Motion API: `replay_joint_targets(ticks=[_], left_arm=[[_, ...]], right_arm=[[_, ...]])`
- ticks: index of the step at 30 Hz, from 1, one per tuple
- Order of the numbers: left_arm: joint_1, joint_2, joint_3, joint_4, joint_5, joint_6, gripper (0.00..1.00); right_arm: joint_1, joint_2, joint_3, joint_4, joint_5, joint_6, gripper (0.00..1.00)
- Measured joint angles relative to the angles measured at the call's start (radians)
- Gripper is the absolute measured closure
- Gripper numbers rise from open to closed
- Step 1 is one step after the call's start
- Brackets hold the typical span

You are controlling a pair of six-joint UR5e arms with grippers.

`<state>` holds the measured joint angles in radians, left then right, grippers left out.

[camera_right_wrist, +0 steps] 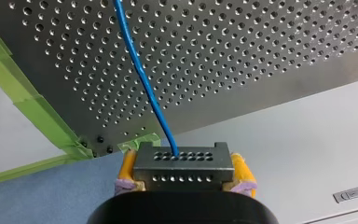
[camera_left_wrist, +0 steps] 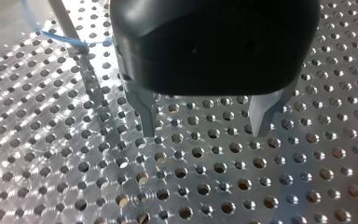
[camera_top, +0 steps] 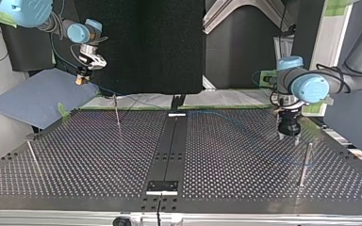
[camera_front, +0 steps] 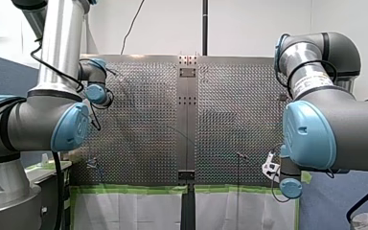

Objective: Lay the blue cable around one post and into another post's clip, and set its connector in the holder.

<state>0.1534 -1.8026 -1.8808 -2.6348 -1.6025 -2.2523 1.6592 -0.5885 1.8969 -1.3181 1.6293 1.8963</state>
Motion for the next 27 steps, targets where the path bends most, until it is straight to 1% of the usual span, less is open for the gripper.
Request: replay_joint_targets(ticks=[6, 10, 17, 21, 27], left_arm=[[0.006, 0.000, -0.048, 0.051, 0.004, -0.051, 0.00], [0.006, 0.000, -0.084, 0.089, 0.008, -0.090, 0.00], [0.002, 0.000, -0.126, 0.146, 0.008, -0.147, 0.00], [0.001, 0.000, -0.147, 0.175, 0.007, -0.175, 0.00], [0.008, 0.000, -0.191, 0.222, 0.008, -0.222, 0.00]], right_arm=[[0.002, 0.000, 0.000, 0.008, -0.001, 0.000, 1.00], [0.003, 0.000, 0.000, 0.013, -0.002, -0.004, 1.00], [0.003, 0.001, 0.000, 0.019, -0.003, -0.008, 1.00], [0.009, 0.001, 0.000, 0.030, -0.014, -0.014, 1.00], [0.016, 0.002, 0.000, 0.035, -0.027, -0.011, 1.00]])
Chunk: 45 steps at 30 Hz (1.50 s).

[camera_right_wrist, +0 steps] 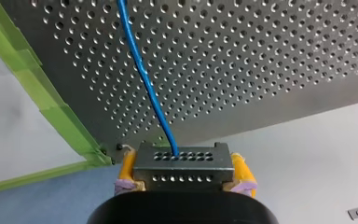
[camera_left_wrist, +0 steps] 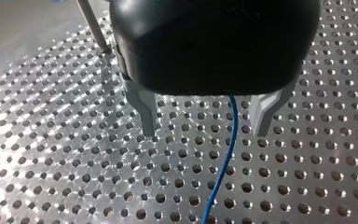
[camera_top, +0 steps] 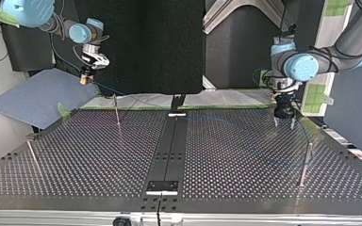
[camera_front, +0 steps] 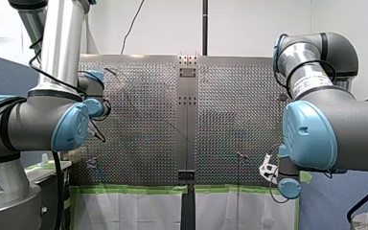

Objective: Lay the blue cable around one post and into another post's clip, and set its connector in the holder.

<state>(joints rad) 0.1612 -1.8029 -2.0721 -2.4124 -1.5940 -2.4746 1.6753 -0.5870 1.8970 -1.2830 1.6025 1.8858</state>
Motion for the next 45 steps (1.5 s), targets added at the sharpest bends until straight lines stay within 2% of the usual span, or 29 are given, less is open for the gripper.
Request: replay_joint_targets(ticks=[5, 10, 18, 22, 28, 34, 40, 45], left_arm=[[0.002, 0.000, -0.041, 0.041, -0.009, -0.041, 0.00], [0.002, 0.000, -0.078, 0.078, -0.039, -0.069, 0.00], [-0.007, 0.000, -0.095, 0.145, -0.085, -0.019, 0.00], [-0.016, 0.000, -0.089, 0.170, -0.068, 0.022, 0.00], [-0.032, 0.000, -0.069, 0.140, -0.037, 0.068, 0.00], [-0.046, 0.001, -0.066, 0.098, 0.008, 0.044, 0.00], [-0.063, 0.001, -0.090, 0.106, 0.053, -0.003, 0.00], [-0.069, -0.001, -0.129, 0.143, 0.037, -0.004, 0.00]], right_arm=[[0.005, 0.000, 0.000, 0.000, -0.004, 0.004, 1.00], [0.010, 0.000, 0.000, -0.001, -0.012, 0.008, 1.00], [0.016, 0.000, -0.001, -0.001, -0.018, 0.014, 1.00], [0.017, 0.000, -0.001, -0.001, -0.018, 0.015, 1.00], [0.020, 0.000, -0.003, 0.000, -0.018, 0.015, 1.00], [0.023, 0.000, -0.003, 0.004, -0.018, 0.015, 1.00], [0.027, 0.000, -0.003, 0.005, -0.018, 0.015, 1.00], [0.031, 0.000, -0.003, 0.005, -0.018, 0.015, 1.00]])
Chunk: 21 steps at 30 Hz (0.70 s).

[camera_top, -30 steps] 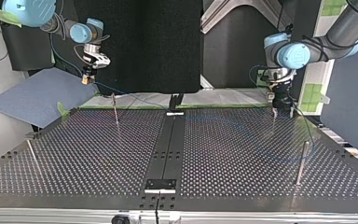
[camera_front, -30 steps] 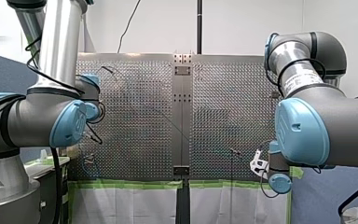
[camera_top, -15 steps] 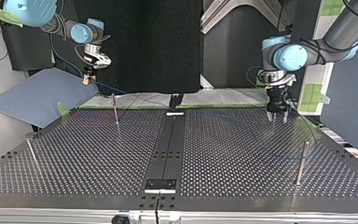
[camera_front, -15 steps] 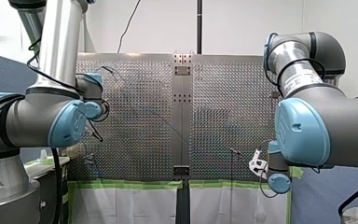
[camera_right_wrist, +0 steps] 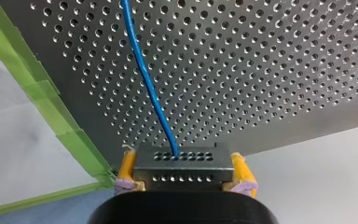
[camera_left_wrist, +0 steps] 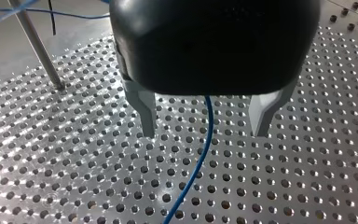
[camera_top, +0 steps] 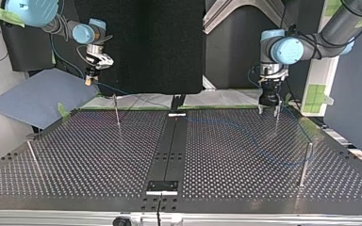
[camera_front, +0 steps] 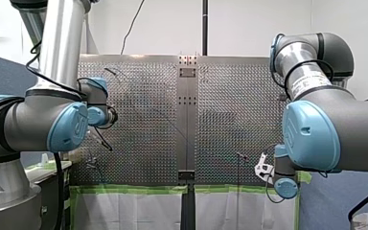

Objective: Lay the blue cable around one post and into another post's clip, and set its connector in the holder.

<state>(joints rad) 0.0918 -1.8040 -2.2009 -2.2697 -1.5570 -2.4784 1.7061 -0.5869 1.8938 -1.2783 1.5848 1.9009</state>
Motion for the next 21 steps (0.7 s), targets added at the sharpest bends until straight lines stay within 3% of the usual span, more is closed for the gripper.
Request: replay_joint_targets(ticks=[4, 14, 21], left_arm=[[-0.002, -0.021, 0.003, 0.025, -0.034, 0.031, 0.00], [-0.016, -0.098, 0.074, -0.006, -0.113, 0.110, 0.00], [-0.016, -0.157, 0.088, -0.007, -0.167, 0.169, 0.00]], right_arm=[[0.004, 0.000, 0.000, -0.001, 0.000, 0.001, 1.00], [0.011, 0.000, 0.000, -0.004, 0.000, 0.005, 1.00], [0.014, 0.000, 0.000, -0.006, -0.002, 0.006, 1.00]])
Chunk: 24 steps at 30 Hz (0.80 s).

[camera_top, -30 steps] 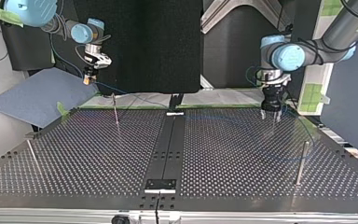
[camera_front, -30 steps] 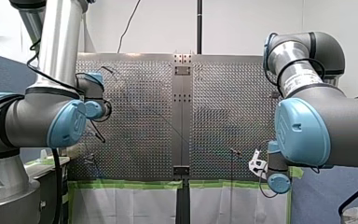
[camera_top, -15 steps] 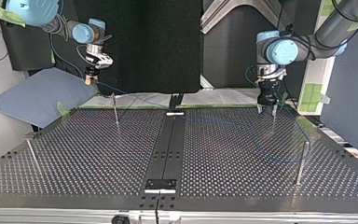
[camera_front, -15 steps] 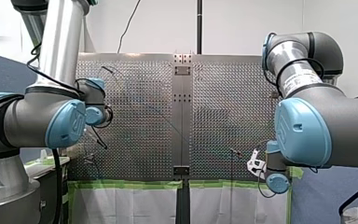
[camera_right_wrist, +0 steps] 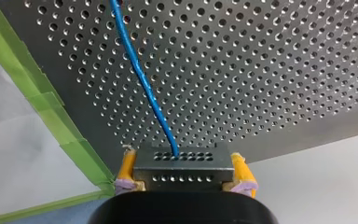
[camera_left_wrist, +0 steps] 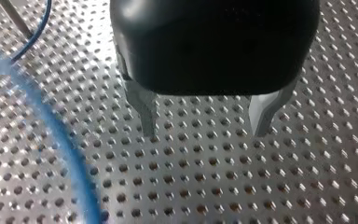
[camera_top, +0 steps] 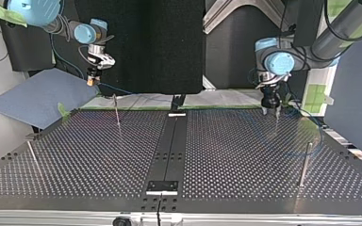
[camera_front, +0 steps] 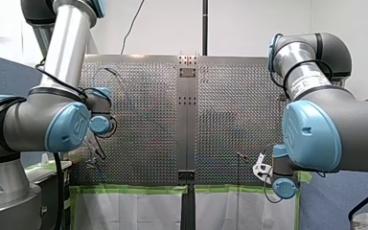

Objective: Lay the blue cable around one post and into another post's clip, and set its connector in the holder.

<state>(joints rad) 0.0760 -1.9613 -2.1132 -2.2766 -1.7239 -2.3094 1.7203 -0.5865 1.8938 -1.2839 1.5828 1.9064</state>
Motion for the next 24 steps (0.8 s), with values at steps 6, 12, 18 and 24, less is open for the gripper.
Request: replay_joint_targets(ticks=[6, 12, 18, 24], left_arm=[[-0.003, -0.050, 0.000, -0.004, -0.011, 0.039, 0.00], [-0.025, -0.070, 0.001, -0.025, 0.011, 0.059, 0.00], [-0.074, -0.071, 0.001, -0.052, 0.001, 0.069, 0.00], [-0.122, -0.071, 0.000, -0.095, -0.042, 0.104, 0.00]], right_arm=[[-0.004, 0.006, 0.000, -0.001, -0.001, 0.001, 1.00], [-0.011, 0.025, -0.005, -0.003, -0.001, 0.002, 1.00], [-0.011, 0.035, -0.009, -0.002, -0.001, 0.001, 1.00], [-0.011, 0.036, -0.010, -0.002, -0.001, 0.002, 1.00]])
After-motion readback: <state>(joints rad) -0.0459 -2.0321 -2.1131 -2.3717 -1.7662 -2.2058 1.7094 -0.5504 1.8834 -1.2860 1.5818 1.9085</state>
